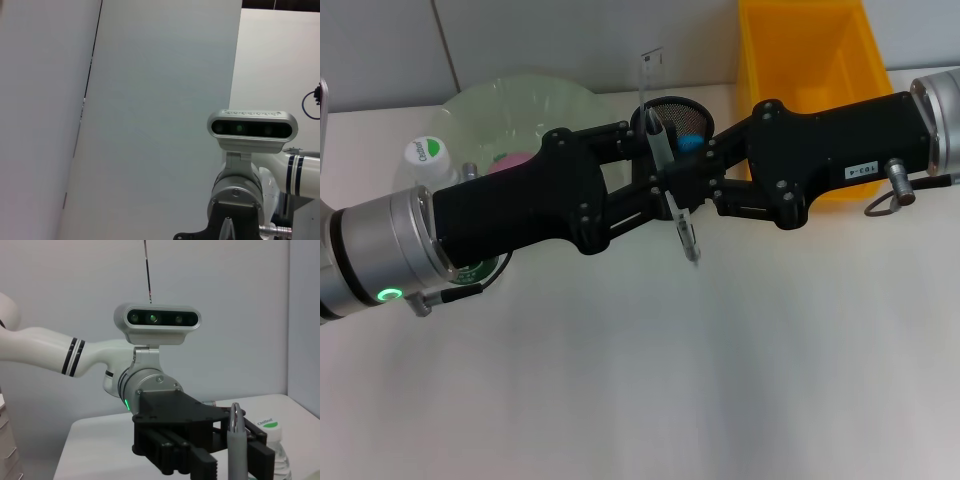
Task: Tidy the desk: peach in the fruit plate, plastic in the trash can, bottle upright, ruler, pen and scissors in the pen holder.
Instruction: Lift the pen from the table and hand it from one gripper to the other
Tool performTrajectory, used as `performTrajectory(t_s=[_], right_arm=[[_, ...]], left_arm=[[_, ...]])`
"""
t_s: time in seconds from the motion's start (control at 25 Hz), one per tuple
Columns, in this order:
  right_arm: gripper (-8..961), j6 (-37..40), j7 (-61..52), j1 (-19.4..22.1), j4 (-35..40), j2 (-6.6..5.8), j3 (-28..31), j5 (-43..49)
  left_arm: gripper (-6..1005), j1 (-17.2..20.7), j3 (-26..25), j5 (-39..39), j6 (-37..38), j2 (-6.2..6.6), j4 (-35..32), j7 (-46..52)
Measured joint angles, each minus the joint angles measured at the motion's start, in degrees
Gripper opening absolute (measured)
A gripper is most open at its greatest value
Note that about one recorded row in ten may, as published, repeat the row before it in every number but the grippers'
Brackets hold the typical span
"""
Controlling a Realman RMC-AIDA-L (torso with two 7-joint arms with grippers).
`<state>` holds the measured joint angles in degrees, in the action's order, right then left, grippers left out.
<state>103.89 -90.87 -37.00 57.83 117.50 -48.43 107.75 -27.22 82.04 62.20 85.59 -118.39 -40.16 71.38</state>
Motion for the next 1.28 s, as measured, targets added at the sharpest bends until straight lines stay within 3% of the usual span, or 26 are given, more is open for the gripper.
performTrajectory(t_s=[0.2,0.48,1.12,1.28], right_arm=[[121,0.0,0.0,0.1,0.0,0.01,0.0,0.0],[122,0.0,0.0,0.2,0.0,0.01,0.0,-0.1],[134,0.2,-0.4,0.2,0.0,-0.06,0.1,-0.4],[137,0.6,-0.5,0.6,1.2,0.15,0.0,-0.4]], left_arm=[[413,0.0,-0.1,0.0,-0.2,0.00,0.0,-0.3],[403,0.0,0.0,0.0,-0.8,-0.06,0.0,-1.1],[138,0.0,-0.2,-0.3,-0.5,-0.18,0.0,-1.7],[138,0.0,-0.4,-0.4,-0.4,-0.18,0.0,-1.6]])
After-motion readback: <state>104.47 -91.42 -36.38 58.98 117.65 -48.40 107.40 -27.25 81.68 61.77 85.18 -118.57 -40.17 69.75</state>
